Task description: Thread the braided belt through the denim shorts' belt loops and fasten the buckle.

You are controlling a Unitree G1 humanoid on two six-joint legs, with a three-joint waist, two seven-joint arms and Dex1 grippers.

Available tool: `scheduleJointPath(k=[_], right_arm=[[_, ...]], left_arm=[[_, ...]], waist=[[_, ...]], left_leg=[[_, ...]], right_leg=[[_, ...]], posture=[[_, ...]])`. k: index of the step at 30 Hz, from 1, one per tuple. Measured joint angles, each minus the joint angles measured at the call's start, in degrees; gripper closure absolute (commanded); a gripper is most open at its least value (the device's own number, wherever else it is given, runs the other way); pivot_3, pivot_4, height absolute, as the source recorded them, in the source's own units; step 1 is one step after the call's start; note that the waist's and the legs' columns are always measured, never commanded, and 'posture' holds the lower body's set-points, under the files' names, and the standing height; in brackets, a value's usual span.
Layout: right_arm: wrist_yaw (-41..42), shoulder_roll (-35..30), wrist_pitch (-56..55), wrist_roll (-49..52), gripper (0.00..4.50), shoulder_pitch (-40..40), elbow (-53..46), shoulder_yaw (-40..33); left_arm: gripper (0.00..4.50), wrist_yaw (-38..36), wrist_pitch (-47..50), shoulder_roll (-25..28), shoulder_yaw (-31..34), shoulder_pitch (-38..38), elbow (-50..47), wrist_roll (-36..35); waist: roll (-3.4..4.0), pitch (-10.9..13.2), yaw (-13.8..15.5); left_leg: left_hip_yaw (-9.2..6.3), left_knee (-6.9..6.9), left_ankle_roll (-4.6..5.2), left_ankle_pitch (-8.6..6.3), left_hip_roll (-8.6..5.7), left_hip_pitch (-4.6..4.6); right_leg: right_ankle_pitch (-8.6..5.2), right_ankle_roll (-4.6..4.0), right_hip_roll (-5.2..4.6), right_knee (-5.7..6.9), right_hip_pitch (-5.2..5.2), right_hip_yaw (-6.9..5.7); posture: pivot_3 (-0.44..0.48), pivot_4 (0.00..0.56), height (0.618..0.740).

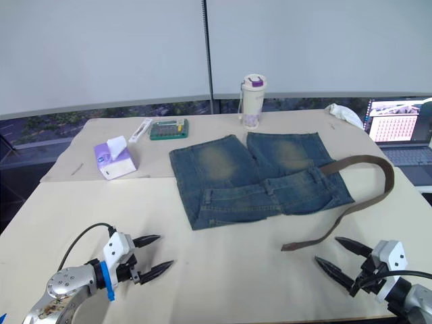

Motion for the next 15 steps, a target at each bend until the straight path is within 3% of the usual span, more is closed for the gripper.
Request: scheduleJointPath(k=[10,15], right_arm=[[-0.07,-1.1,-0.21,-0.01,0.03,-1.04,0.0,-1.55],[-2.79,-6.38,2.57,-2.44,0.03,-7.54,-0.37,-0.81]], left_arm=[[0.0,-0.78,-0.01,0.0,0.0,-0.48,0.1,-0.2],[0.0,-4.16,0.89,0.91,-0.34,-5.45,0.04,-1.9]], waist=[[0.0,0.0,0.0],[0.04,0.01,-0.09]], left_leg=[[0.0,0.0,0.0,0.0,-0.01,0.0],[0.05,0.01,0.0,0.0,-0.01,0.02]], right_leg=[[0.0,0.0,0.01,0.0,0.0,-0.01],[0.0,0.0,0.27,0.03,0.02,0.02]], posture=[[0.0,0.15,0.74],[0.0,0.15,0.74]])
